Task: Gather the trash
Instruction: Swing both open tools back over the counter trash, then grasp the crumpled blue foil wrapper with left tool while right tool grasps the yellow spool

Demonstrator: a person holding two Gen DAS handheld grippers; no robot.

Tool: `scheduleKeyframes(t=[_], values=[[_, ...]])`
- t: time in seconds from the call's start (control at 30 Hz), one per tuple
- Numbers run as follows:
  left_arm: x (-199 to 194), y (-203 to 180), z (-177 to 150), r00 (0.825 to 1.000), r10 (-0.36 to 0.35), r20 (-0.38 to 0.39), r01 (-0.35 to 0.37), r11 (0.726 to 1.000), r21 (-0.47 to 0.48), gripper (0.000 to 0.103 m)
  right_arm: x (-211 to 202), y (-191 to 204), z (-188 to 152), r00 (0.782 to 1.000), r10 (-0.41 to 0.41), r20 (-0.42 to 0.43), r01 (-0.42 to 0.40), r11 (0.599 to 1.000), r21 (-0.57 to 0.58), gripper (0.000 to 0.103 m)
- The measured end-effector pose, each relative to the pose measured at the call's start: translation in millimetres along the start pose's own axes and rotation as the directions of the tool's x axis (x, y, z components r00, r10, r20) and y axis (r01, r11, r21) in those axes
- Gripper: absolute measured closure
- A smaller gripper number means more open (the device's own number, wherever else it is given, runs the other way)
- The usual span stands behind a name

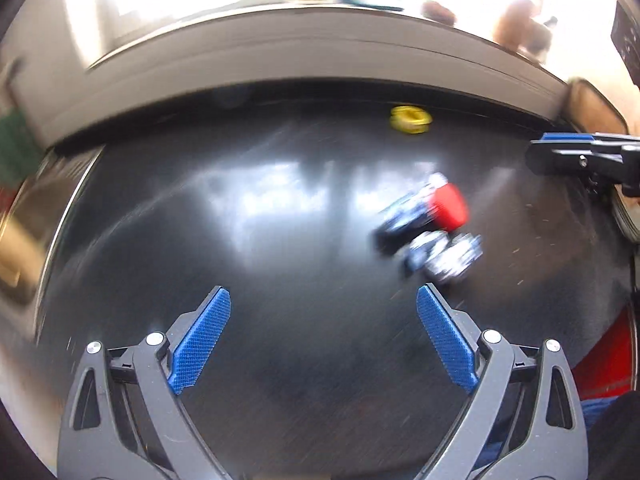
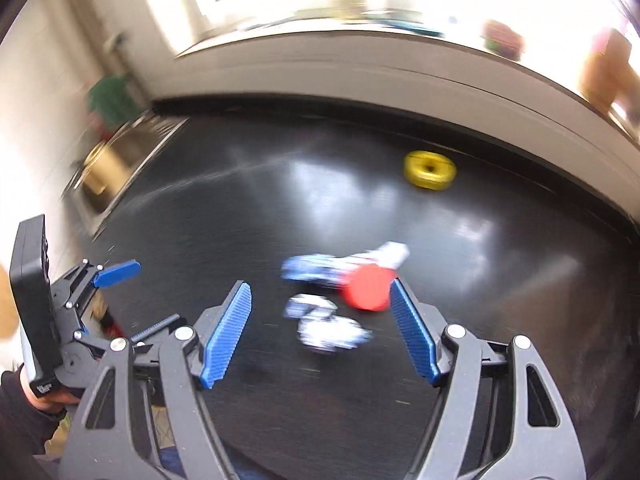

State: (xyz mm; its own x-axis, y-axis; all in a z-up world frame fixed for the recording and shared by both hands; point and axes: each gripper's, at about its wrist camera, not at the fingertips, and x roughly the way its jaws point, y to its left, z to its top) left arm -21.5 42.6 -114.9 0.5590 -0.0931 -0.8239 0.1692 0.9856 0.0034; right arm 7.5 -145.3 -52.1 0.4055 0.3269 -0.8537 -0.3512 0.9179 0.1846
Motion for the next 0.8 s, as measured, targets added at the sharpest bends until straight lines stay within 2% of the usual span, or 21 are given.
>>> scheduleKeyframes(t=[0.13, 0.3, 0.43, 0.6, 0.8], values=[[27, -38, 29, 0.999, -0.033, -0.011, 0.034, 0.995, 0.096, 0.011, -11, -58, -11, 0.999, -0.044, 0.009, 0.043, 0.995, 0.089, 0.033], [60, -48, 45, 0.998, -0.028, -0.058, 0.038, 0.984, 0.176, 0.011, -5, -92, -14, 0.999, -0.052, -0.004, 0.052, 0.991, 0.125, 0.033], [88, -46, 51, 0.992, -0.045, -0.121, 0.074, 0.967, 0.246, 0.011, 12, -102, -4, 0.999, -0.038, -0.028, 0.041, 0.993, 0.11, 0.033], [121, -51, 57, 0.98, -0.069, -0.189, 0.131, 0.931, 0.341, 0.011, 50, -106, 18, 0.997, -0.019, -0.079, 0.025, 0.997, 0.069, 0.033], [149, -56, 68, 0.965, -0.133, -0.227, 0.214, 0.9, 0.381, 0.016, 106, -108, 48, 0.991, -0.002, -0.137, 0.007, 0.999, 0.037, 0.033]])
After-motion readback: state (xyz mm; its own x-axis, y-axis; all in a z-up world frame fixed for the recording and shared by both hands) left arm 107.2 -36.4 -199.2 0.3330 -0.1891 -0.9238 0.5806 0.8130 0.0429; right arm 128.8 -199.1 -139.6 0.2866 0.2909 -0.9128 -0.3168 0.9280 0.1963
